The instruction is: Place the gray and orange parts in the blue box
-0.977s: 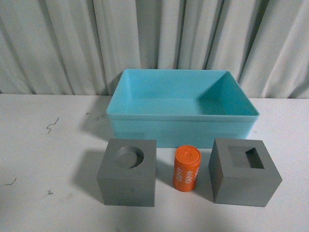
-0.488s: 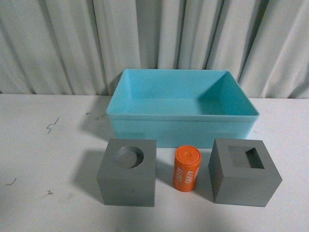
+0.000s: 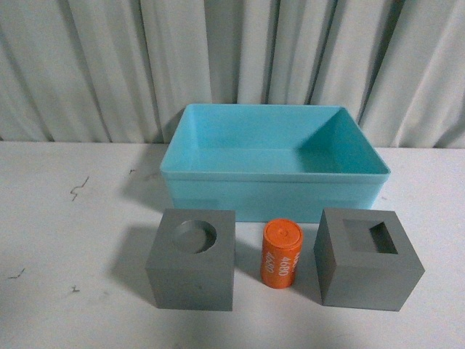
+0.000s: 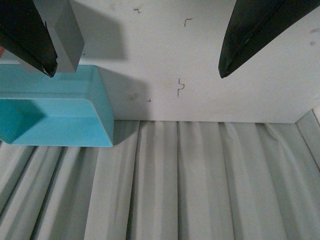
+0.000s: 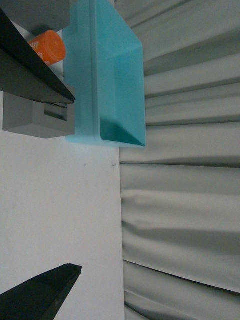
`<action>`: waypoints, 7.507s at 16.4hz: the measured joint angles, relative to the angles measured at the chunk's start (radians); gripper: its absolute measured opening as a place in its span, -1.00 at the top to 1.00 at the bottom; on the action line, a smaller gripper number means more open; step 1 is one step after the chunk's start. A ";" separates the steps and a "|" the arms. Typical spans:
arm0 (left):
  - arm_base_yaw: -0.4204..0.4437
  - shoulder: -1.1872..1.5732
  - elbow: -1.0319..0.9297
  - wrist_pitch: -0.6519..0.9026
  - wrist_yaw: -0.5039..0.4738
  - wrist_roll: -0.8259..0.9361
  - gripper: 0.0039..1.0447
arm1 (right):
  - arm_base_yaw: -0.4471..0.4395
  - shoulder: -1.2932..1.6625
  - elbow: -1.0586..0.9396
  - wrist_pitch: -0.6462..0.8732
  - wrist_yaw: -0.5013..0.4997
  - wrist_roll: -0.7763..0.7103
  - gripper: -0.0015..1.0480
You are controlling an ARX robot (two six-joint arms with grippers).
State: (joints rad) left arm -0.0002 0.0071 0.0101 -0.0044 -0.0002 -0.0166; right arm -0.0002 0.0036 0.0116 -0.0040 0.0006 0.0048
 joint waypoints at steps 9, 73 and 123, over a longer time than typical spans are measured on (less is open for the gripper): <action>0.000 0.000 0.000 0.000 0.000 0.000 -0.88 | -0.029 1.079 0.470 0.161 -0.155 -0.030 -0.87; 0.000 0.000 0.000 0.000 0.000 0.000 -0.88 | 0.109 1.713 1.108 0.330 0.108 0.319 -0.91; 0.000 0.000 0.000 0.000 0.000 0.000 -0.88 | -0.005 -0.001 0.000 0.000 0.000 0.001 -0.49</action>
State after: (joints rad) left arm -0.0002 0.0071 0.0101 -0.0040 -0.0002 -0.0166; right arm -0.0048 0.0029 0.0116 -0.0036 0.0002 0.0059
